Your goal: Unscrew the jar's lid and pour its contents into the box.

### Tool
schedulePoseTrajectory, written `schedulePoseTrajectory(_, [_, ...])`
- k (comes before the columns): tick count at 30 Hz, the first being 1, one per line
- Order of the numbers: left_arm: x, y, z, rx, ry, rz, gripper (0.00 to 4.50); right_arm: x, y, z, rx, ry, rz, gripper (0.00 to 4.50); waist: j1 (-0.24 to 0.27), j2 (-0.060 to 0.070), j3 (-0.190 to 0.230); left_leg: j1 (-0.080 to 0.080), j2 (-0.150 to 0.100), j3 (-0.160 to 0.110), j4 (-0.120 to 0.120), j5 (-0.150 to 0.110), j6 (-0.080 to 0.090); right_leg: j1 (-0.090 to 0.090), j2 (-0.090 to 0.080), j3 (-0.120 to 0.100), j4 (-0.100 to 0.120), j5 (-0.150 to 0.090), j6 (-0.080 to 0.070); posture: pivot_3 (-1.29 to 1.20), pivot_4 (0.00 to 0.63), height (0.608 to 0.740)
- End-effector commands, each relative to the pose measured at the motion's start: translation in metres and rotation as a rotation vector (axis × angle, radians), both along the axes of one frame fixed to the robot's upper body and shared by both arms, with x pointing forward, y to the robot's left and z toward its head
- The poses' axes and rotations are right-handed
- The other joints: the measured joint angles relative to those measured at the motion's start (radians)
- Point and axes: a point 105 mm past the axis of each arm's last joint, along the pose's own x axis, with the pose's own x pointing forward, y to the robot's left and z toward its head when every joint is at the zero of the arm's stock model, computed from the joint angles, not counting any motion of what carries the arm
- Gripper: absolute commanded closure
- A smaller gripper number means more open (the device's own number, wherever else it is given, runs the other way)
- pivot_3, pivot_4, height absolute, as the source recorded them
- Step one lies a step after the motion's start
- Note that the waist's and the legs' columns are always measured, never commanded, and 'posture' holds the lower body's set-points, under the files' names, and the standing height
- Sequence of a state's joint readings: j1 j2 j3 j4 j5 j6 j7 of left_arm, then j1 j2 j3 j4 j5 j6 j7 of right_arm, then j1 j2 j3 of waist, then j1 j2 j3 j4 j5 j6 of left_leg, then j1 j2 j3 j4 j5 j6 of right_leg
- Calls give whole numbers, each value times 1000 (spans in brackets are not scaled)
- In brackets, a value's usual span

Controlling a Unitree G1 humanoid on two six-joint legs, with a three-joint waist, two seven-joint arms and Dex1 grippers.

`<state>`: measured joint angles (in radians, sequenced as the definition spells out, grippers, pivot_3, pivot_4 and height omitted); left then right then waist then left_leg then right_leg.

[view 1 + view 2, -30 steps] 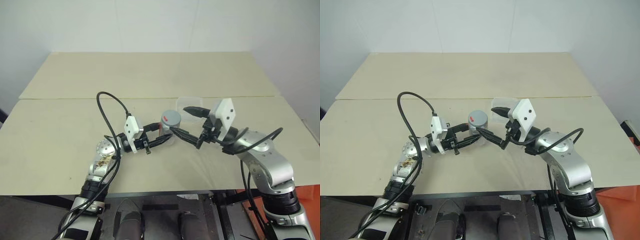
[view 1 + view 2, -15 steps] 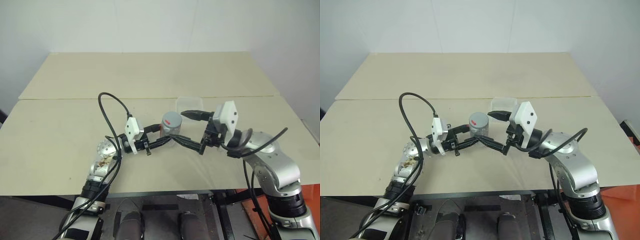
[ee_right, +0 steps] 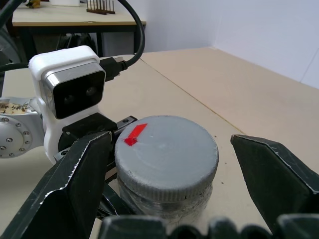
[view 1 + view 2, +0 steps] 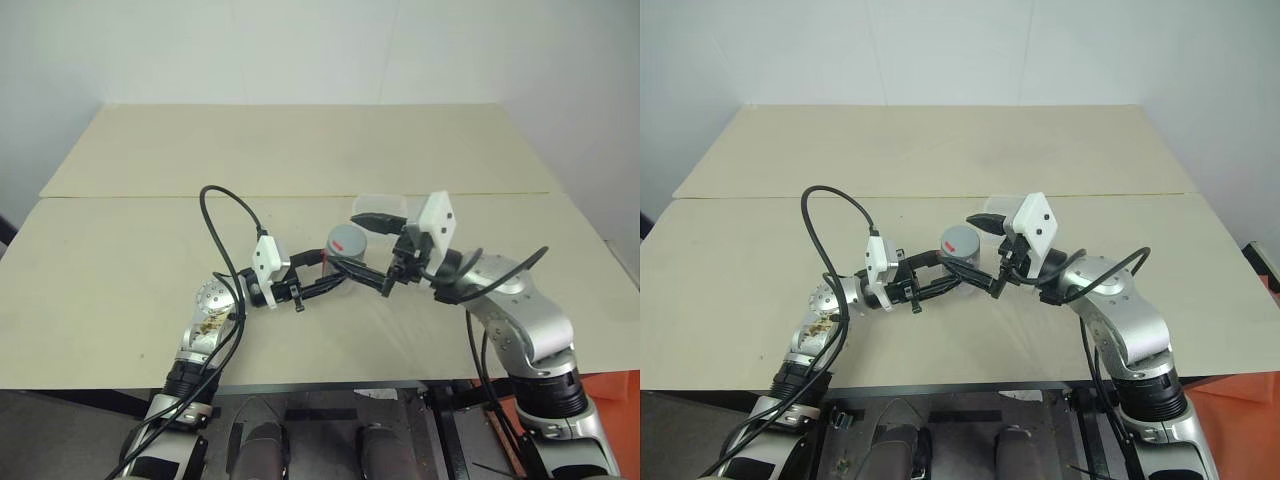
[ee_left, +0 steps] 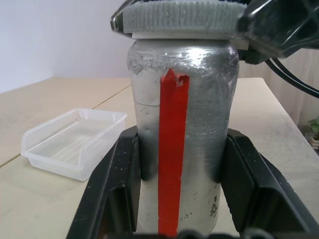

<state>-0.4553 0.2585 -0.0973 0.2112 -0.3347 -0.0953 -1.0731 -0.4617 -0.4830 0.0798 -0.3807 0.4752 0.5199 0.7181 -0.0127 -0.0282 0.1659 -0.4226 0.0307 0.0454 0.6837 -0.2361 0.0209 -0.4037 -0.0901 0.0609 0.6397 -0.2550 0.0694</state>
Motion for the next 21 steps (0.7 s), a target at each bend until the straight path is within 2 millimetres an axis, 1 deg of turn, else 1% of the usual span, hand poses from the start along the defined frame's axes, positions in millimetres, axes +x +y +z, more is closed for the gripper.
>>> schedulePoseTrajectory(1, [-3,-3,10,-19,-52,-14,2580,-2,0,13,18,-39,8,188,0,0,0,0,0,0,0,0,0,0,0,0,0,0,0,0,150,740])
schedulePoseTrajectory(3, [-3,-3,10,-19,-53,-14,2580,-2,0,13,19,-37,9,577,0,0,0,0,0,0,0,0,0,0,0,0,0,0,0,0,150,740])
schedulePoseTrajectory(6, [-2,-3,9,-13,-54,-13,2580,-2,-1,13,19,-40,6,1558,0,0,0,0,0,0,0,0,0,0,0,0,0,0,0,0,150,740])
schedulePoseTrajectory(7, [-2,-3,9,-12,-54,-13,2580,-2,0,13,18,-43,3,1724,0,0,0,0,0,0,0,0,0,0,0,0,0,0,0,0,150,740])
schedulePoseTrajectory(12, [-3,-3,7,-9,-50,-16,2580,-3,-1,12,7,-53,1,1724,0,0,0,0,0,0,0,0,0,0,0,0,0,0,0,0,150,740])
schedulePoseTrajectory(16, [-3,-3,5,-2,-48,-19,2580,-4,-1,16,47,-32,17,1724,0,0,0,0,0,0,0,0,0,0,0,0,0,0,0,0,150,740])
schedulePoseTrajectory(21, [-4,-2,1,26,-50,-23,2580,-15,1,20,84,-7,91,1724,0,0,0,0,0,0,0,0,0,0,0,0,0,0,0,0,150,740])
